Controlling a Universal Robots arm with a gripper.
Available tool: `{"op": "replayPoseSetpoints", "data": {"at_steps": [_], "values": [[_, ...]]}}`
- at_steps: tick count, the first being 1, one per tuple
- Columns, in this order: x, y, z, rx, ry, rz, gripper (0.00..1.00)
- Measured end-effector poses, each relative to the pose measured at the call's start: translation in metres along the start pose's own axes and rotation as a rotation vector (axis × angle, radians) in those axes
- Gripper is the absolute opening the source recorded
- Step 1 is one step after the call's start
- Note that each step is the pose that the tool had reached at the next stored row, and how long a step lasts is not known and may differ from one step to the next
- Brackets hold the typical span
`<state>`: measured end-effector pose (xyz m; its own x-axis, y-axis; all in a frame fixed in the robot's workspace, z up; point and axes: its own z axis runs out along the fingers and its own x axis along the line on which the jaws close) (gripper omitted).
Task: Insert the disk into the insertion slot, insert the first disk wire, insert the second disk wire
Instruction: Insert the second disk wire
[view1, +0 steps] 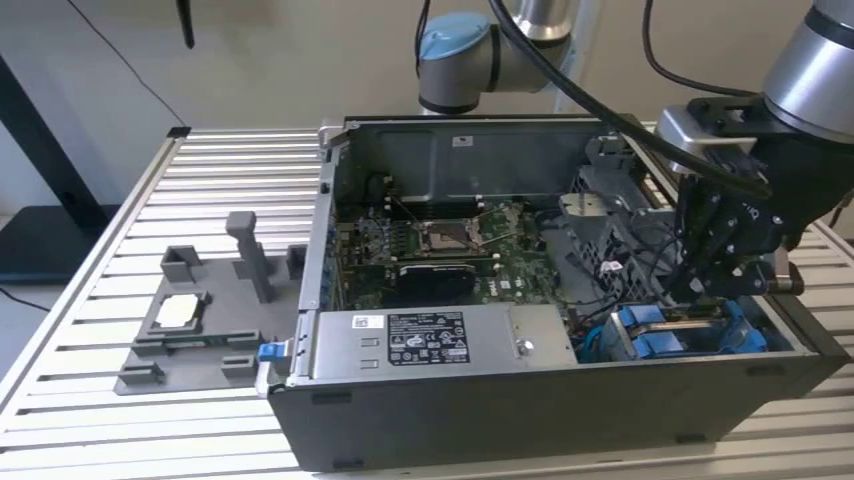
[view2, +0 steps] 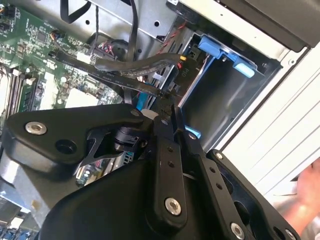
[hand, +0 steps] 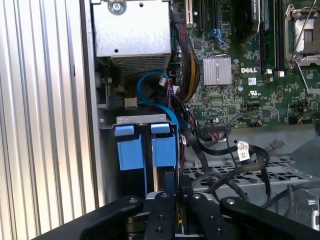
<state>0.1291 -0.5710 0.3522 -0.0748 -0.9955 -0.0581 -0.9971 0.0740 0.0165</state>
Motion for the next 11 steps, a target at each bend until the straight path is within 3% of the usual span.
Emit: {"op": "replayPoseSetpoints", "data": {"at_steps": [11], "values": [[0.0002, -0.0013, 0.003, 0.0008, -0.0001, 0.0, 0.16]]}}
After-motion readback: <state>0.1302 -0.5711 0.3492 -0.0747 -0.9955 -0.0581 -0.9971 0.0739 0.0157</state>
